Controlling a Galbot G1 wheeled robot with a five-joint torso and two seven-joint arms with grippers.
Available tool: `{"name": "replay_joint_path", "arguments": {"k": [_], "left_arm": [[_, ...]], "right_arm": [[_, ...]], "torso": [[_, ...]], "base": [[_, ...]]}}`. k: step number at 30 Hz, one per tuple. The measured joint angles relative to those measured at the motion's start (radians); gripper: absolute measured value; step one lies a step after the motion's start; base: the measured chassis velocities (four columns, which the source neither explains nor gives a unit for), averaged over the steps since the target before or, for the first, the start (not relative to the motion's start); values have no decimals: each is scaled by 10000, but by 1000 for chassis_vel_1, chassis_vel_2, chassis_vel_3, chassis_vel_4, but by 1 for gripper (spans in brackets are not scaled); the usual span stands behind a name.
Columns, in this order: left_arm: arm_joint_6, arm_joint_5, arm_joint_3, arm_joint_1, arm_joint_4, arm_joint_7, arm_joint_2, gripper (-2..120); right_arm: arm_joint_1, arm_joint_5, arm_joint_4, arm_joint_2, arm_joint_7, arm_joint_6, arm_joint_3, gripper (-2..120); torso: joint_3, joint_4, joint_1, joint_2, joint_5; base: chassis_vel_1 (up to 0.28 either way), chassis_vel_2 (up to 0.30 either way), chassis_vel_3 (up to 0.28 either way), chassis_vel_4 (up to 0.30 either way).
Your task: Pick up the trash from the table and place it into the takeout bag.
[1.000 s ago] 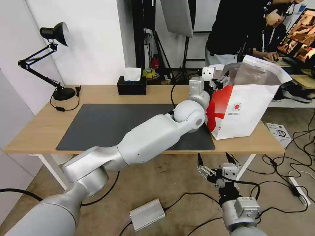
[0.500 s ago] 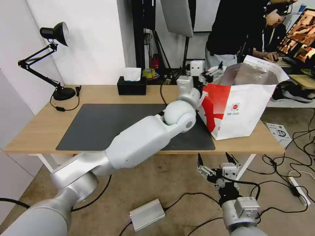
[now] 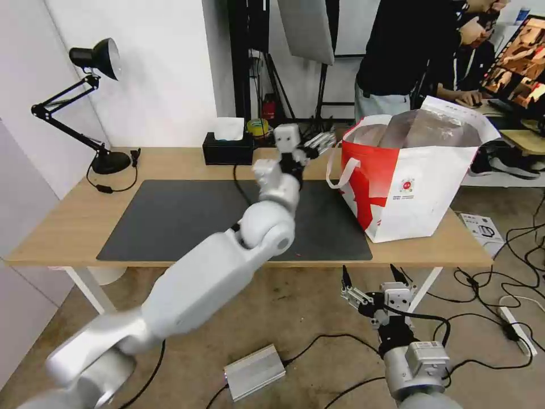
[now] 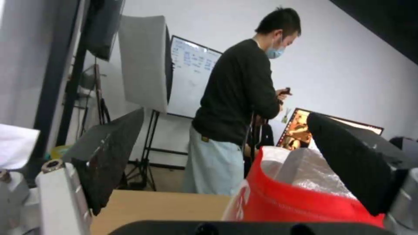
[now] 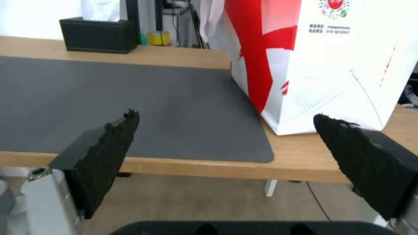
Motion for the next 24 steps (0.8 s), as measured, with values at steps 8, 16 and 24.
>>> {"name": "replay_joint_path", "arguments": {"k": [8,16,24], "left_arm": [[59,1050,-1104,1977,-1034,495,132,100],[71,1877,-1960,3394,-1578,933,26,100],[37,3106,-3386,5739,-2523,1552,-411,100]], "right_arm": [[0,1,0,0,-1,0,-1,100],[0,0,0,0,0,0,0,100],[-1,0,0,0,0,0,-1,100]], "torso": [[0,0,0,2,0],[1,-2,0,1,2],[0,-2,0,1,0]], "base": [[0,0,0,0],[0,0,0,0],[0,0,0,0]]}}
